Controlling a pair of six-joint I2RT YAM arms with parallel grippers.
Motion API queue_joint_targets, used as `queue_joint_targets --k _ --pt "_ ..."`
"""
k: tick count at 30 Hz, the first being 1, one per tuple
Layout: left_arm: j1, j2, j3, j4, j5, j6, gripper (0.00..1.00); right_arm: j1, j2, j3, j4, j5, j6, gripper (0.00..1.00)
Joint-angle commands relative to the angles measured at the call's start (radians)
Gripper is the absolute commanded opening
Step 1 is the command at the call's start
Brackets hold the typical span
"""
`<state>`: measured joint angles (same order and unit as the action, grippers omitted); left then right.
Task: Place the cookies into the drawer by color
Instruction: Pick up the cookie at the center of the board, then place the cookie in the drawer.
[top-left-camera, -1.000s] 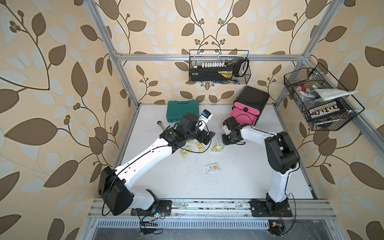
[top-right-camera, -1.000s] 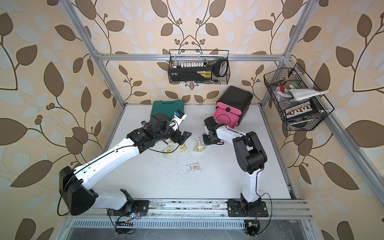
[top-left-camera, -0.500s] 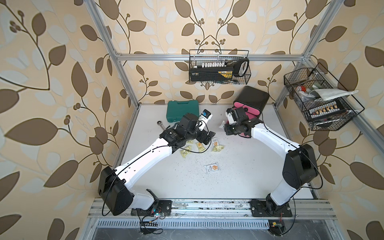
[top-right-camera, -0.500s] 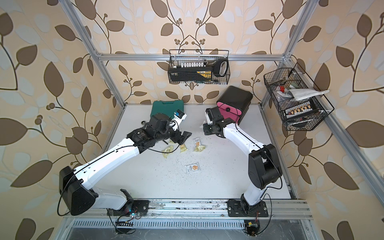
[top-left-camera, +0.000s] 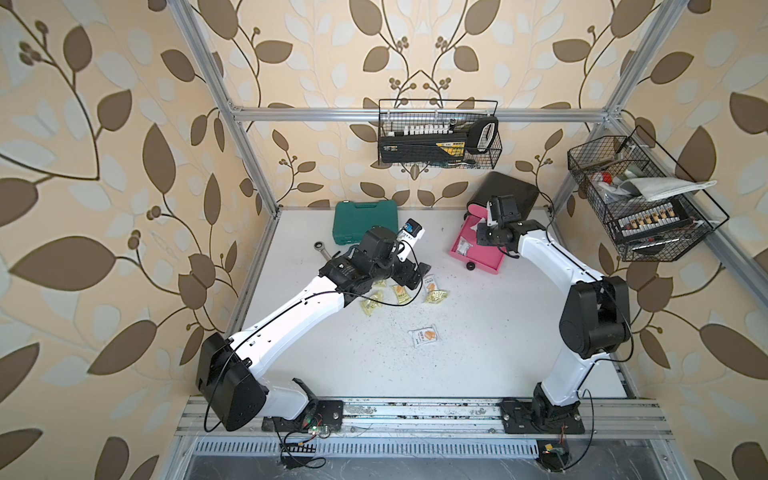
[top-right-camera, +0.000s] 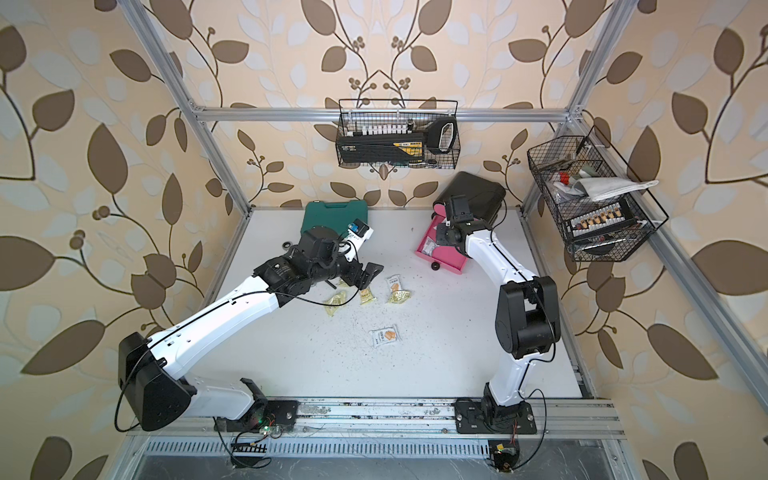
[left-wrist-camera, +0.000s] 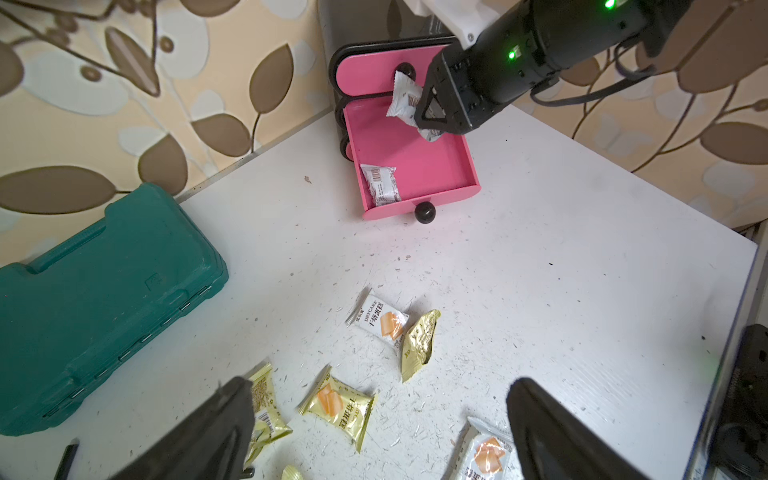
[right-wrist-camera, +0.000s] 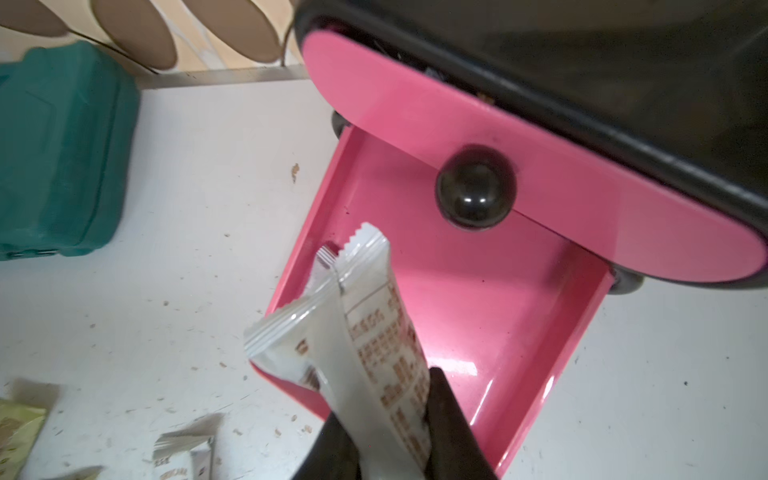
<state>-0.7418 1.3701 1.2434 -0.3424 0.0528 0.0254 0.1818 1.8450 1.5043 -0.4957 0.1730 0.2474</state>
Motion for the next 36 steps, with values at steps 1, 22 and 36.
queue_joint_targets --k 1,22,36 --pt "-0.010 -0.009 0.031 0.010 -0.008 0.011 0.98 0.002 0.048 0.021 0.010 0.025 0.017 0.24" --pt "-0.010 -0.005 0.032 0.009 -0.009 0.007 0.98 0.085 -0.080 -0.054 0.008 -0.006 0.023 0.50" --pt "-0.010 -0.006 0.031 0.008 -0.007 0.004 0.98 0.353 0.055 -0.015 -0.080 -0.142 0.054 0.58"
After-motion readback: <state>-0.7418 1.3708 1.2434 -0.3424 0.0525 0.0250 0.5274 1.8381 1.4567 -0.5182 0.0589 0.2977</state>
